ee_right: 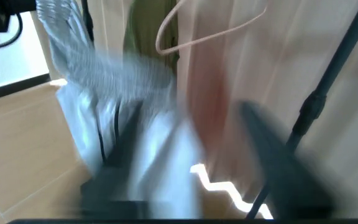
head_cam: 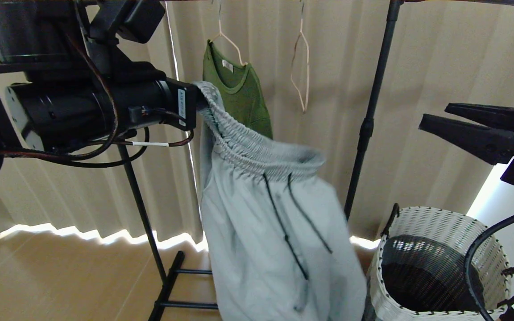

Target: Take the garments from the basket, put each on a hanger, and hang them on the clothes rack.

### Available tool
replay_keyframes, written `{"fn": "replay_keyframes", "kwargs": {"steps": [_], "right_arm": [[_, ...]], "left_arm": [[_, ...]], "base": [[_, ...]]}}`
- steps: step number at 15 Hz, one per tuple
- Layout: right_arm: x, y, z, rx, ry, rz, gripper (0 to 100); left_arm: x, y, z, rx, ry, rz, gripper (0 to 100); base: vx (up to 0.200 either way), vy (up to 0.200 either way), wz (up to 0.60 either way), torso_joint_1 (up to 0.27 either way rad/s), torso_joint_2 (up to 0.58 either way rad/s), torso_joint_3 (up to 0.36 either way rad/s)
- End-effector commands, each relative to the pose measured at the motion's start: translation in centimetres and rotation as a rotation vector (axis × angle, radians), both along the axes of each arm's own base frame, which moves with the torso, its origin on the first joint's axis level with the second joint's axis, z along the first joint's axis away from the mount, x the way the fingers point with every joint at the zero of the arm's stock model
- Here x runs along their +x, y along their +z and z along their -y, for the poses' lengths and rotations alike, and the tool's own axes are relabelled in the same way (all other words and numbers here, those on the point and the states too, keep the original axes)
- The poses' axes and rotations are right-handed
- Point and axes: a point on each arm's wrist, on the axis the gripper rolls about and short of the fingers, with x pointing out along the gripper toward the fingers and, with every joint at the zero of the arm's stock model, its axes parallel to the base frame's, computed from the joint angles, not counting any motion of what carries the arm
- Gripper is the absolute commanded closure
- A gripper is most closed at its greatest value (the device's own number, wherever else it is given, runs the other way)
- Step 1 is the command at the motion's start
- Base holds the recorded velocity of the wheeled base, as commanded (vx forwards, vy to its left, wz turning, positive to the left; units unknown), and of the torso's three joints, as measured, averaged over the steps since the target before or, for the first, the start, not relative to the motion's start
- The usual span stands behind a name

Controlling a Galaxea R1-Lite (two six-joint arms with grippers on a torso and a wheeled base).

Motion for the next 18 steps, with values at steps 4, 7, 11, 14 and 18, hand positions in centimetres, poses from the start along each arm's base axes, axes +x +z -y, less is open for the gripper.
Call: {"fn": "replay_keyframes", "kwargs": {"steps": [4,7,11,14,18], "right_arm": [[-0.5,-1.6,0.1,-0.014,0.016,-0.046,0],[-0.3,-3.1,0.6,-0.083,-0.045,-0.058,0],[-0.8,-5.1,2.4,-0.233,-0.314,-0.066,0],[-1.5,-5.8,2.8,-0.253,-0.37,-0.074,0],[-2.3,-6.2,3.9,-0.292,-0.424,-0.06,0]], "left_arm": [[0.3,-0.1,-0.7,0.01,0.195,0.003,100],[-2.2,-0.9,-2.9,0.034,0.256,-0.013,100],[-7.5,-3.3,-6.9,0.035,0.309,-0.043,100],[-10.3,-6.2,-8.3,-0.006,0.321,-0.05,100],[-11.2,-8.8,-9.7,-0.008,0.368,-0.058,100]], "base": [[0.0,0.0,0.0,0.0,0.0,0.0],[0.0,0.0,0.0,0.0,0.0,0.0],[0.0,0.0,0.0,0.0,0.0,0.0],[0.0,0.0,0.0,0.0,0.0,0.0],[0.0,0.0,0.0,0.0,0.0,0.0]]}}
